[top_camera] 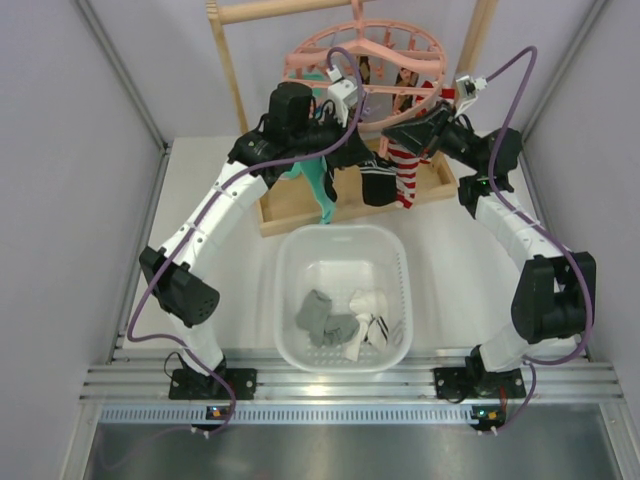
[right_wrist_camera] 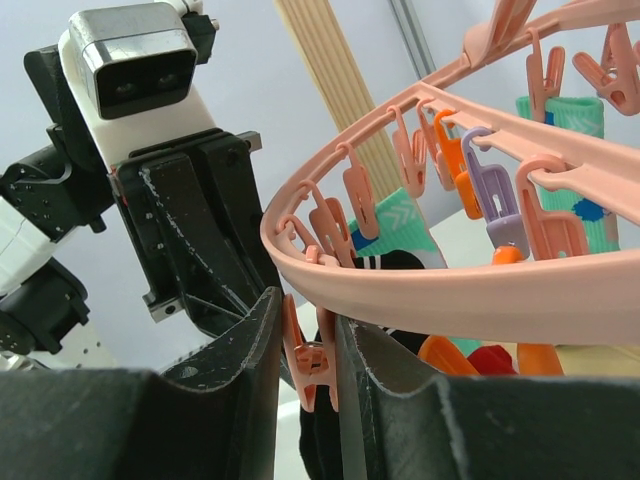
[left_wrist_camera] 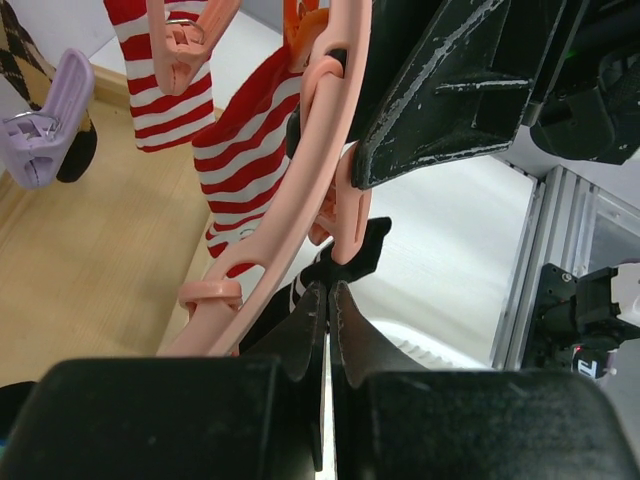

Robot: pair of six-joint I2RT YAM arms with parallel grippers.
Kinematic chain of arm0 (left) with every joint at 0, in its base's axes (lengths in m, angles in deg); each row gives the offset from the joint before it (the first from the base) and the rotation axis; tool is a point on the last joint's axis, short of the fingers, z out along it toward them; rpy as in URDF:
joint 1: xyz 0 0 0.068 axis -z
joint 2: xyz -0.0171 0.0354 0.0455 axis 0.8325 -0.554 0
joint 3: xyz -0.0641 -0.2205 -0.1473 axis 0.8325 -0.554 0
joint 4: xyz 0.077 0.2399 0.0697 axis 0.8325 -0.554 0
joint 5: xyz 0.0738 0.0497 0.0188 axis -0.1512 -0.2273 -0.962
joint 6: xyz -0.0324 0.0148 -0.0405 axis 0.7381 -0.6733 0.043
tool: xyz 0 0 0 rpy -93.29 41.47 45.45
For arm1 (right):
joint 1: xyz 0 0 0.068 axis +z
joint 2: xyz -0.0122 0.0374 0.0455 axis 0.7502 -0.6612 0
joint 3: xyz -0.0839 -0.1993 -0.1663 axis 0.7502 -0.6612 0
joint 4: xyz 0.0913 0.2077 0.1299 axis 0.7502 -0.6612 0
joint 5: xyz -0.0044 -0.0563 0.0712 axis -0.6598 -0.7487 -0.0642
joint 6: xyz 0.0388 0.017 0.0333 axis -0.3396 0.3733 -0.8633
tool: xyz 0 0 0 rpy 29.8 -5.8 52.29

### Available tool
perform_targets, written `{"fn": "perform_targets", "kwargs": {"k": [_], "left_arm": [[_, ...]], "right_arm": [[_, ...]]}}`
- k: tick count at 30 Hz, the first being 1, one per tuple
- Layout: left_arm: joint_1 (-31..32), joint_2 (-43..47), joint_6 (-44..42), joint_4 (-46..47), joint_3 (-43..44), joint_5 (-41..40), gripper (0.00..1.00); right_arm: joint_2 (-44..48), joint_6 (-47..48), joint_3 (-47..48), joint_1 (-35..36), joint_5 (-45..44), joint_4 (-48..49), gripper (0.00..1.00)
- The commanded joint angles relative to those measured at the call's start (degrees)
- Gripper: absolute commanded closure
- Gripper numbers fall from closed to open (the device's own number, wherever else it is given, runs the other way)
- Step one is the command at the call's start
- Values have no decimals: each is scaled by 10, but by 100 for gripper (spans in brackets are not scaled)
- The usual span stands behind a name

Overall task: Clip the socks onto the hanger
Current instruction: Clamp the sock onto the hanger.

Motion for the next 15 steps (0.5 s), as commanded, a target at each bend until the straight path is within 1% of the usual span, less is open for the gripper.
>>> {"fn": "perform_targets", "kwargs": {"k": [1, 15], "left_arm": [[-6, 11, 17, 49, 10, 12, 100], [-13, 0, 34, 51, 6, 12, 100]], "right_arm": [[5, -2, 0, -1, 29, 46, 100], [4, -9, 9, -1, 27, 44, 100]]}}
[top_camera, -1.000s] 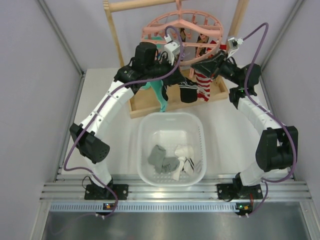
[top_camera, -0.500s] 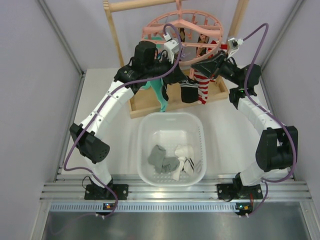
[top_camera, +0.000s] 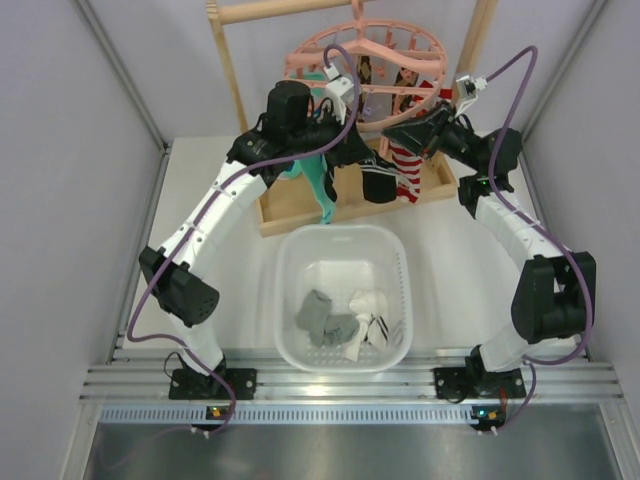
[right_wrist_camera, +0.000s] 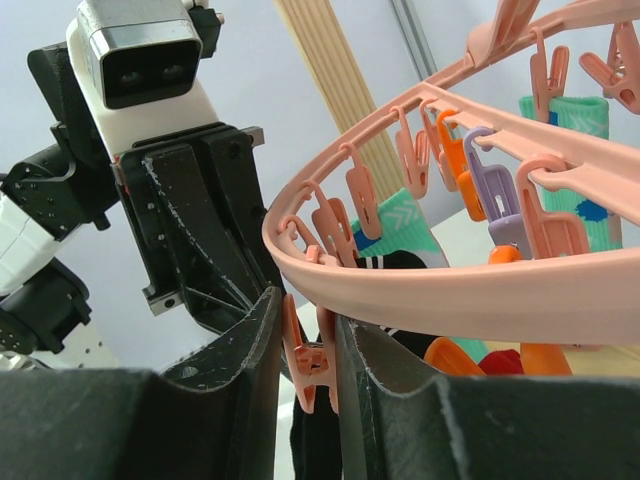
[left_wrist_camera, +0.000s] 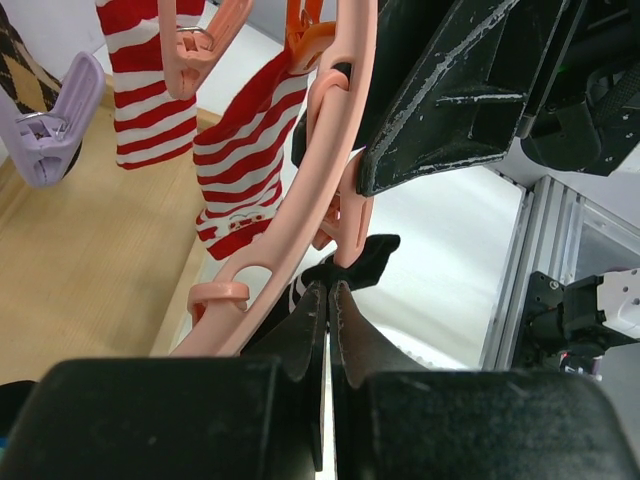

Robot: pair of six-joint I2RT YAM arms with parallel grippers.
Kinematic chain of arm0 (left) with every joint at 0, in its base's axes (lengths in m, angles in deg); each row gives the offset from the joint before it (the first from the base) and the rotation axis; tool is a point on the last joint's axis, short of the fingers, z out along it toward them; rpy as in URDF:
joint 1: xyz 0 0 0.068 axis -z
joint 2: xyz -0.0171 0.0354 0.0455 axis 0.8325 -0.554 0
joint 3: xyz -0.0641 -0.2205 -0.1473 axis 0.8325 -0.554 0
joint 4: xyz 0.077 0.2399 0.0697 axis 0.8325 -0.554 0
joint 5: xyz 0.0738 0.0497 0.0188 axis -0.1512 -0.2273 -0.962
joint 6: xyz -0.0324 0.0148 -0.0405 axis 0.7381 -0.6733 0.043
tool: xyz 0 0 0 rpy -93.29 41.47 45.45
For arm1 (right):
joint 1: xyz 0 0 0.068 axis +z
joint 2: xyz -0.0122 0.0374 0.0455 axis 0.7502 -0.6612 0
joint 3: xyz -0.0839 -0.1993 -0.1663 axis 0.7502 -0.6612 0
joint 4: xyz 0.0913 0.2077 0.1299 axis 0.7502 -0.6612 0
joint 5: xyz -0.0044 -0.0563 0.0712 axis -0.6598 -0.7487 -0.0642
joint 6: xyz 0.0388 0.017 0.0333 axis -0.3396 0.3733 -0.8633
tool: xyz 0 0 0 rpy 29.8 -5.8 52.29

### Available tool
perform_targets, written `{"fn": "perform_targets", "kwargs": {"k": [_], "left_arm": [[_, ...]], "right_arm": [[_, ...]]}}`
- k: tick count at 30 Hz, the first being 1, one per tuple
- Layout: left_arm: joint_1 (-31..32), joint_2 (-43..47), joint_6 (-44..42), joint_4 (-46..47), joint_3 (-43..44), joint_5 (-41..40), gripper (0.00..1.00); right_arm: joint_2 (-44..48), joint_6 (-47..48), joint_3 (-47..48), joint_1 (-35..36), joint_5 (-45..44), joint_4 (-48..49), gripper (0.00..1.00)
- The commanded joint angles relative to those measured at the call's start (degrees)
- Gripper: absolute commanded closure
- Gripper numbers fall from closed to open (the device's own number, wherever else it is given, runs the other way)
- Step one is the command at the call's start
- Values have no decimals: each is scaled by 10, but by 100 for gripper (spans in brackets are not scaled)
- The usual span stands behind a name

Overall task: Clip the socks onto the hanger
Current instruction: Clamp the sock onto the hanger.

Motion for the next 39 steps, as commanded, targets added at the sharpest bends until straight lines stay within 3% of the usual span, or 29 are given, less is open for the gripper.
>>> {"fn": "perform_targets", "kwargs": {"k": [1, 19, 28, 39], "left_arm": [[-8, -1, 13, 39, 6, 3, 100], [-8, -30, 31, 47, 16, 5, 100], [-9, -36, 67, 44, 14, -36, 100], [-16, -7, 157, 146, -43, 8, 100]], "right_arm": [[4, -8, 10, -1, 27, 39, 100], [-7, -14, 23, -1, 18, 30, 100], [-8, -18, 26, -1, 16, 34, 100], [-7, -16, 23, -1, 21, 41, 100]]}}
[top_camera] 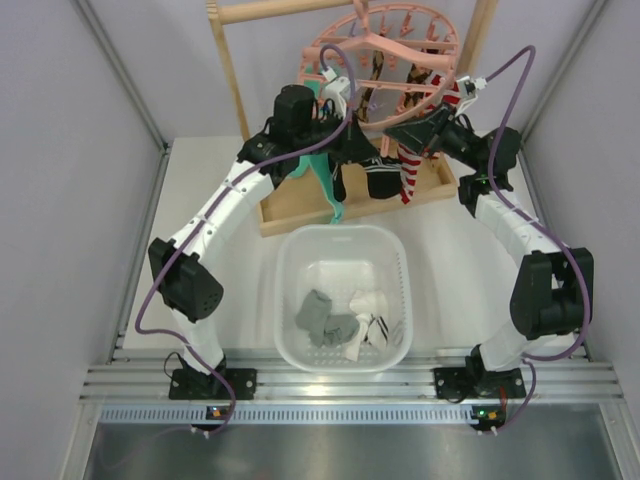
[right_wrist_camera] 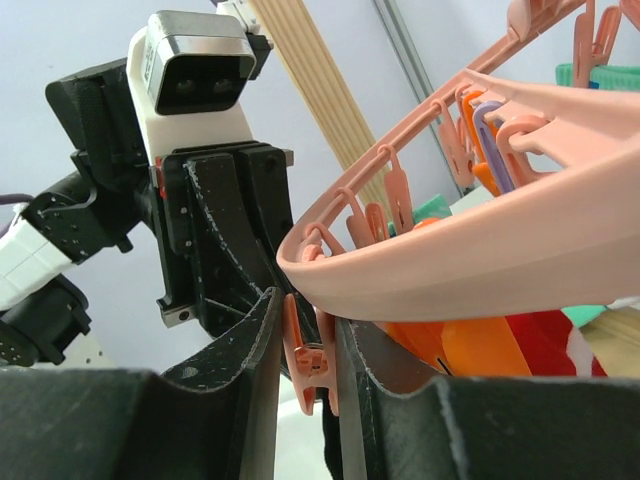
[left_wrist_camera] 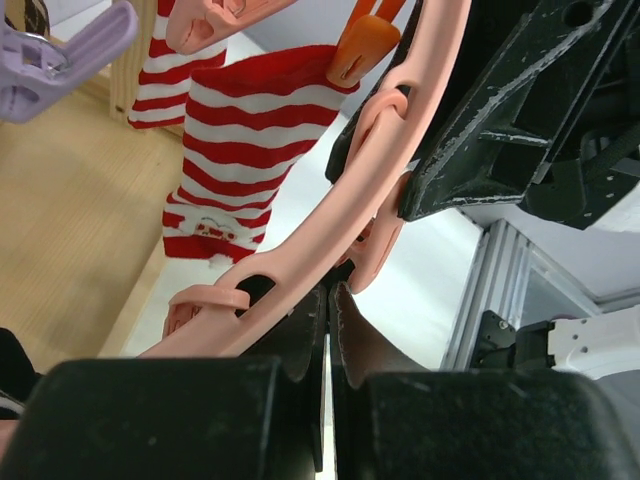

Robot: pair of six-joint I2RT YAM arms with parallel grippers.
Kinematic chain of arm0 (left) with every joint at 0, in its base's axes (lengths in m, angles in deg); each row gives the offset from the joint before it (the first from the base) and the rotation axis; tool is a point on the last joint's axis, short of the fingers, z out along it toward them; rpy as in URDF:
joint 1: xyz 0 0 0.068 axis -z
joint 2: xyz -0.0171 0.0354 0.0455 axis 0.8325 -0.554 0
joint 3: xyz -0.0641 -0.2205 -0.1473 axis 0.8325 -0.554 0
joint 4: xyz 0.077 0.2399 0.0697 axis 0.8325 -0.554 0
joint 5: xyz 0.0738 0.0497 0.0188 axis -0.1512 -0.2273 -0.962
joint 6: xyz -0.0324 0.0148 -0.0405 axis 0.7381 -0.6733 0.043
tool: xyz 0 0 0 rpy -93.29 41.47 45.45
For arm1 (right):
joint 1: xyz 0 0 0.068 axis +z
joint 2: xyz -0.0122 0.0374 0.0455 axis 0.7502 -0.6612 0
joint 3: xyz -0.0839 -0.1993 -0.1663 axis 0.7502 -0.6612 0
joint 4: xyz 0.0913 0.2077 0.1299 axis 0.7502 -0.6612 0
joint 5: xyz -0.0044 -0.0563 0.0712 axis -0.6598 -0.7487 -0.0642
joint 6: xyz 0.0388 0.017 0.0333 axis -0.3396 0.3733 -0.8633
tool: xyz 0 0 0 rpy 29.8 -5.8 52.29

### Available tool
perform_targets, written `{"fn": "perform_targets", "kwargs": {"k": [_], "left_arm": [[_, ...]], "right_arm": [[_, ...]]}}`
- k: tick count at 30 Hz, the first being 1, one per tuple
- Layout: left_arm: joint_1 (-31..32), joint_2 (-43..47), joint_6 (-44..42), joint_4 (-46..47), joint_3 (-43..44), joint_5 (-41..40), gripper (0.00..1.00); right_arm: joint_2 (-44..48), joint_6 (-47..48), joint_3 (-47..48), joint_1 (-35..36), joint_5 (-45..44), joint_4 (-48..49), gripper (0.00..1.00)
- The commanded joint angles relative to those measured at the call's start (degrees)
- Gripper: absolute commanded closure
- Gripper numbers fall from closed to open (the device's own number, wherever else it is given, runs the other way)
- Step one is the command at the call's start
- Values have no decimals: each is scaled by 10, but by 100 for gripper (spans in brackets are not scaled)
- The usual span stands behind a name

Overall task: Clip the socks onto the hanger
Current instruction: Clamp the sock onto the hanger.

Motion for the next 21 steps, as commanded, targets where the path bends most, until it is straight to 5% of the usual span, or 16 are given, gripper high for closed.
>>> {"fn": "perform_targets", "kwargs": {"k": [1, 21], "left_arm": [[-14, 24, 53, 86, -28, 27, 100], [-50, 41, 244, 305, -121, 159, 100]], "right_arm": [[7, -4, 22, 4, 27, 45, 100], [8, 6, 13, 4, 38, 60, 100]]}}
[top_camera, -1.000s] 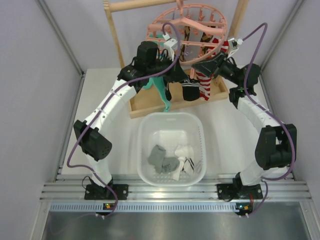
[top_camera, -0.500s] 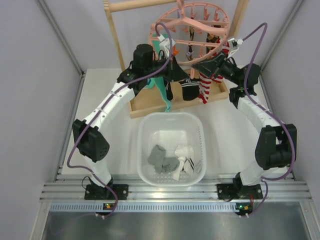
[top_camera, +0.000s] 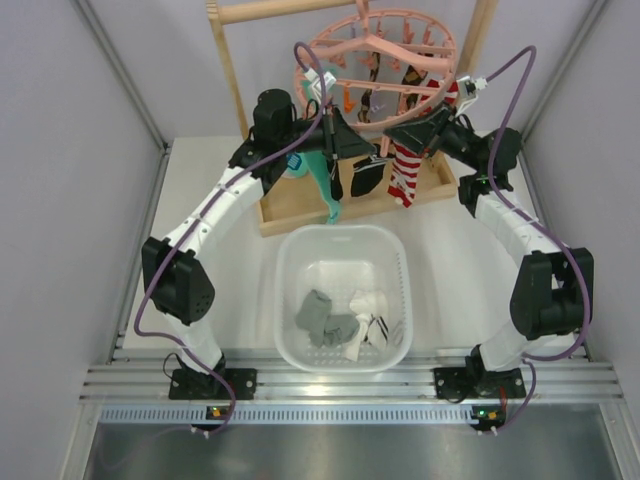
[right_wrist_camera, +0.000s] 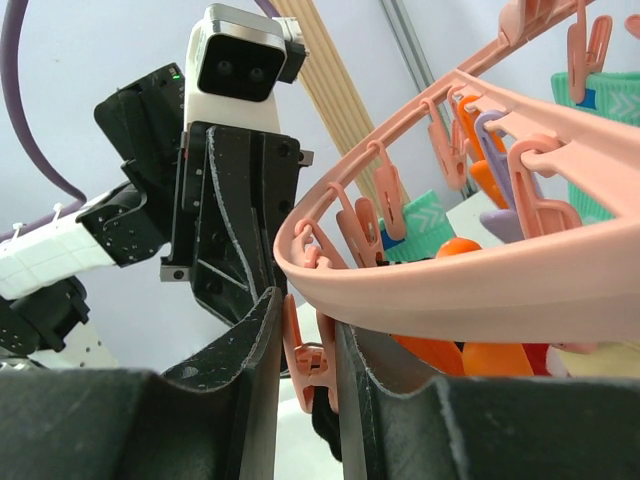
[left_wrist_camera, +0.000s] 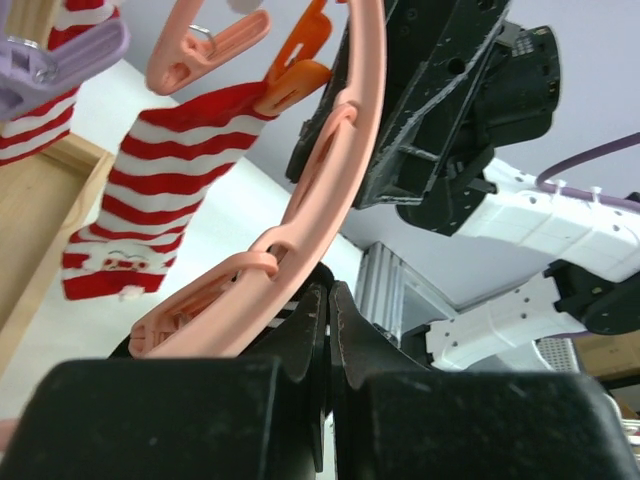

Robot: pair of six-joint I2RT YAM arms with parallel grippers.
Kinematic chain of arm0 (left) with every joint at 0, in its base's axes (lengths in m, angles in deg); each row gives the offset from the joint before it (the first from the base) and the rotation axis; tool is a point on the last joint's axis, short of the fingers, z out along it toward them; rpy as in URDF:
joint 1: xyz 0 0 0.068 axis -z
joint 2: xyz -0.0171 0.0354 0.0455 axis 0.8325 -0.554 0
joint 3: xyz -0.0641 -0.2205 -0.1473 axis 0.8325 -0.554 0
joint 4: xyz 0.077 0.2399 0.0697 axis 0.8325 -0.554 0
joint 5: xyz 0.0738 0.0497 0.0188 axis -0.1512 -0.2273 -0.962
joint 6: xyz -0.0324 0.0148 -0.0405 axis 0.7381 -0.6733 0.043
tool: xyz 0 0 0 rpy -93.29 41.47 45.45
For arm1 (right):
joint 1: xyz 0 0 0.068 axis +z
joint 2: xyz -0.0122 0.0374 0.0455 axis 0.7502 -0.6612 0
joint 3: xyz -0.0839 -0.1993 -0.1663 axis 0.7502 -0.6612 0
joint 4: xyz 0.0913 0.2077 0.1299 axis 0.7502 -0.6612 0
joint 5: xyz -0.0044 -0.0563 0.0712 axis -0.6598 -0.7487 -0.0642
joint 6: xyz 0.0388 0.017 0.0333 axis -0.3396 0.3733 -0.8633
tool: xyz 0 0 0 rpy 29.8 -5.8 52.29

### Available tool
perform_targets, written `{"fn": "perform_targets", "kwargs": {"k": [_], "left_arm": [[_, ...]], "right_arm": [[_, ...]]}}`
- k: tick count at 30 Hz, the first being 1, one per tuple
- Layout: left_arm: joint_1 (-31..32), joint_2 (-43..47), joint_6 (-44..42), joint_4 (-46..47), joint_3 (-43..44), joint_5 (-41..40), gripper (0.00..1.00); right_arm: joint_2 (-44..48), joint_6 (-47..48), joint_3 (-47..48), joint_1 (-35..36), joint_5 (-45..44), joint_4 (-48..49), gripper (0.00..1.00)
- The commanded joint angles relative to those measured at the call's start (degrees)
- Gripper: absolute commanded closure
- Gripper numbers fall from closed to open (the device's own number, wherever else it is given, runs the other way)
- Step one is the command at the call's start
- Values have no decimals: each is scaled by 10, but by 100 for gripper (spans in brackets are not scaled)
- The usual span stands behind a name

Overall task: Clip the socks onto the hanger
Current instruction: Clamp the sock onto the hanger.

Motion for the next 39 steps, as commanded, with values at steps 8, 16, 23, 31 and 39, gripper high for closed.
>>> {"fn": "perform_targets", "kwargs": {"k": [8, 16, 23, 31, 39], "left_arm": [[-3, 12, 101, 160, -22, 52, 100], [-3, 9, 120, 178, -29, 60, 100], [-3, 5, 129, 185, -29, 62, 100], [-3, 4, 130, 185, -33, 66, 100], [-5, 6, 96, 149, -36, 58, 100]], "right_arm": [[8, 8, 16, 3, 32, 53, 100], [10, 1, 13, 3, 36, 62, 85], [11, -3, 15, 3, 36, 64, 64], [11, -4, 13, 2, 34, 63, 51], [19, -8, 12, -4, 30, 54, 25]]}}
